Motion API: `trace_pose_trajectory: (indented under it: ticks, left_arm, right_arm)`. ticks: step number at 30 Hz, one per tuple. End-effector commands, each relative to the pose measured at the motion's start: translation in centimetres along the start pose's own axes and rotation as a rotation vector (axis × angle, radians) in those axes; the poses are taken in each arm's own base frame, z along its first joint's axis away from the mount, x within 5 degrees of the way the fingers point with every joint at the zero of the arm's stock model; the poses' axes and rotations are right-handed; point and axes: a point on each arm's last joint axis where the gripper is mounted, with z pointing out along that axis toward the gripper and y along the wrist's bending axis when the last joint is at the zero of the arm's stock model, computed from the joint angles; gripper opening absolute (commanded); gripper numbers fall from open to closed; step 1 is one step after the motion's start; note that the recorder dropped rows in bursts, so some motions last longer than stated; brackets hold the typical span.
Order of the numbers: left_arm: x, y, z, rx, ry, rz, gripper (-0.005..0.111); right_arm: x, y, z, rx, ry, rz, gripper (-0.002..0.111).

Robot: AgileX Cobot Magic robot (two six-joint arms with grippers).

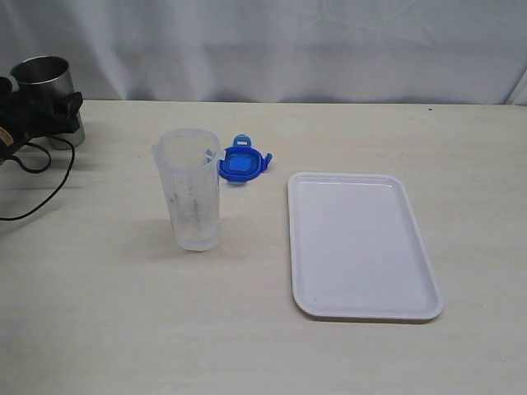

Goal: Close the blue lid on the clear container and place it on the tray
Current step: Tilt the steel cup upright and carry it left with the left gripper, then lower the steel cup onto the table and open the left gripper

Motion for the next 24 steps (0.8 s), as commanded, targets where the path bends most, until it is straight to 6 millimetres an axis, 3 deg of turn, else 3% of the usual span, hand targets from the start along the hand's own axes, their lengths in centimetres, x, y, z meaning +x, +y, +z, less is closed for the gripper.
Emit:
trace_pose_trajectory:
  ticks: [1, 4, 10, 16, 24]
  left_arm:
    - [0.6, 0.1, -0.1, 0.001, 0.064, -0.005, 0.073]
    - [0.6, 0.2, -0.1, -0.009, 0.062, -0.012, 0.076]
    - [0.6, 0.3, -0.1, -0.015, 0.063, -0.015, 0.104]
    - [0.9, 0.4, -0.4, 0.005, 0.085, -0.036, 0.105]
    - [1.9, 1.3, -3.0, 0.018, 0.013, -0.087, 0.105]
  right_arm:
    - [0.1, 0.0, 0.0, -0.001, -0.003, 0.0, 0.004]
    - [0.1, 0.0, 0.0, -0.001, -0.003, 0.0, 0.004]
    - [0.1, 0.0, 0.0, -0.001, -0.003, 0.0, 0.004]
    - [0.1, 0.0, 0.0, -0.001, -0.003, 0.0, 0.004]
    - [0.1, 0.0, 0.0, -0.001, -0.003, 0.0, 0.004]
